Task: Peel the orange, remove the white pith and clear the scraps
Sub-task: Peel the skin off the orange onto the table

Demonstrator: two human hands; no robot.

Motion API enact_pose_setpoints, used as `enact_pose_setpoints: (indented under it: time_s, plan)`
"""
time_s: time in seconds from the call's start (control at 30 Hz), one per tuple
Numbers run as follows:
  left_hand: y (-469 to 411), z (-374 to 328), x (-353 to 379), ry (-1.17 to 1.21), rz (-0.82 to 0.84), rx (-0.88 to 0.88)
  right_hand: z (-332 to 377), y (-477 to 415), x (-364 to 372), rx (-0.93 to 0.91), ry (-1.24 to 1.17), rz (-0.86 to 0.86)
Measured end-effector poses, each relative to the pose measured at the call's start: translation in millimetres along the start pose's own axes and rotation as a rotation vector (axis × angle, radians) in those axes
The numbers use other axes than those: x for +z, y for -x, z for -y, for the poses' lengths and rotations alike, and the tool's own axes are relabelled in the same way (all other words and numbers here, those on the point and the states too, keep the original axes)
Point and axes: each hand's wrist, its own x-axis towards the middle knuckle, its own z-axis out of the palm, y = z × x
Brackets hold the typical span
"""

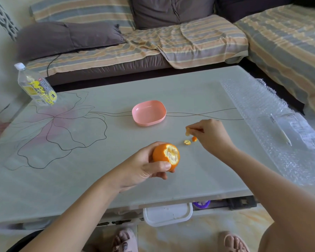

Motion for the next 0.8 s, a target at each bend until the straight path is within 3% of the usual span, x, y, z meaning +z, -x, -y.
enact_pose_setpoints:
  time_s: [0.43,0.6,0.7,0.8]
  plan:
    - [-5.9,7.0,-13.8,0.124,-0.094,-0.08,-13.8,-5.8,10.4,0.026,0.162,0.065]
    - [-4.0,3.6,-10.4,0.056,-0.097,-0.094,15.5,12.1,-3.0,-0.17,-0.052,0.039]
    - [-6.0,3.3,-10.3,-0.05,-0.093,-0.092,29.4,27.5,-10.4,-0.372,-0.189,0.181]
    - [-7.5,2.8,-9.9,-0.124,-0.061,-0.063,30.9,37.0,-12.2,-0.553,-0.127,0.273]
